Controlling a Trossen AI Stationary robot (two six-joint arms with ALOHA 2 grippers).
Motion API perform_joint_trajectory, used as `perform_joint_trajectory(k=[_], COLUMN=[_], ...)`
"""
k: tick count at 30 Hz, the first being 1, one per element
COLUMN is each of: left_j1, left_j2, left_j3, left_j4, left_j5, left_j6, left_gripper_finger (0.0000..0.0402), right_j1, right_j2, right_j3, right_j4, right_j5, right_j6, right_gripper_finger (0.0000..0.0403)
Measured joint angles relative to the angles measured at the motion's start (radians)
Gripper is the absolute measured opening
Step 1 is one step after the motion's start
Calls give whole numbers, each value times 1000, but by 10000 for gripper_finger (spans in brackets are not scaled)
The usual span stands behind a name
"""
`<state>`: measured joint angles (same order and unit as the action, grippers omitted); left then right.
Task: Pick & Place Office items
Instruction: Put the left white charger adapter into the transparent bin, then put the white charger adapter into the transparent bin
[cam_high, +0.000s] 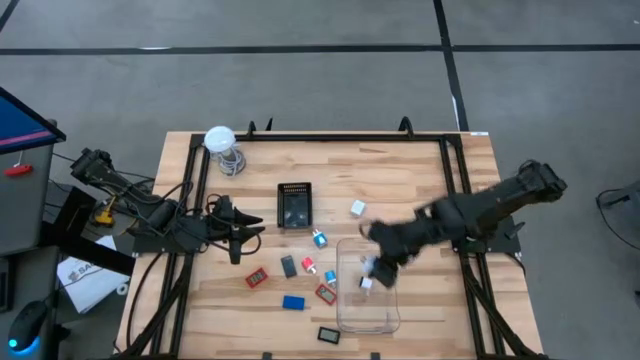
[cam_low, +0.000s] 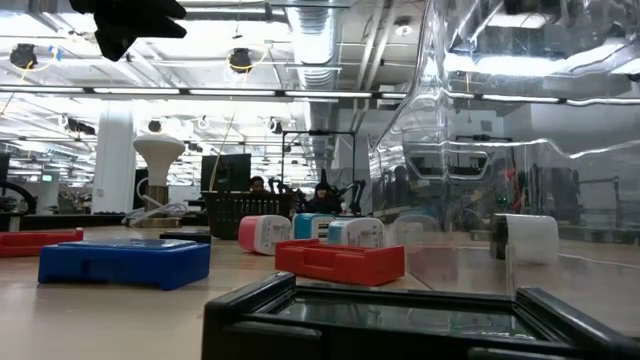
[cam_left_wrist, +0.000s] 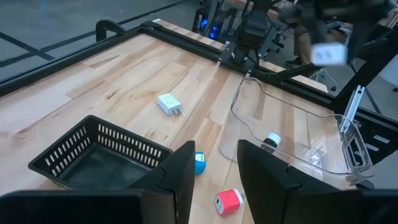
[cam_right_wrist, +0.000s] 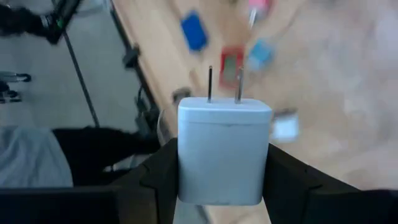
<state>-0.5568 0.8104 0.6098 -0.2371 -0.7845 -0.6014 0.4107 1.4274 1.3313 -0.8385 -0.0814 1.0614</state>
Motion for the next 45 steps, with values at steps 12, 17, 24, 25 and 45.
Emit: perform_joint_trajectory(k=[12, 17, 24, 25, 45], left_j1=[0, 0, 0, 0, 0], left_j2=[0, 0, 0, 0, 0], left_j3=[0, 0, 0, 0, 0], left_j4=[18, 22, 22, 22, 20], left_j5=[9, 27, 50, 50, 50], left_j6=[53, 50, 45, 45, 53], left_gripper_finger=[117, 117, 117, 117, 117], right_j1=[192, 190, 170, 165, 107], right_j2=[227, 340, 464, 470, 461], right_j3=[-40, -40, -40, -41, -39], right_j4=[62, 43, 78, 81, 124], right_j5=[26, 22, -16, -15, -3], right_j6=[27, -118, -334, -347, -334], right_gripper_finger=[167, 167, 167, 167, 324])
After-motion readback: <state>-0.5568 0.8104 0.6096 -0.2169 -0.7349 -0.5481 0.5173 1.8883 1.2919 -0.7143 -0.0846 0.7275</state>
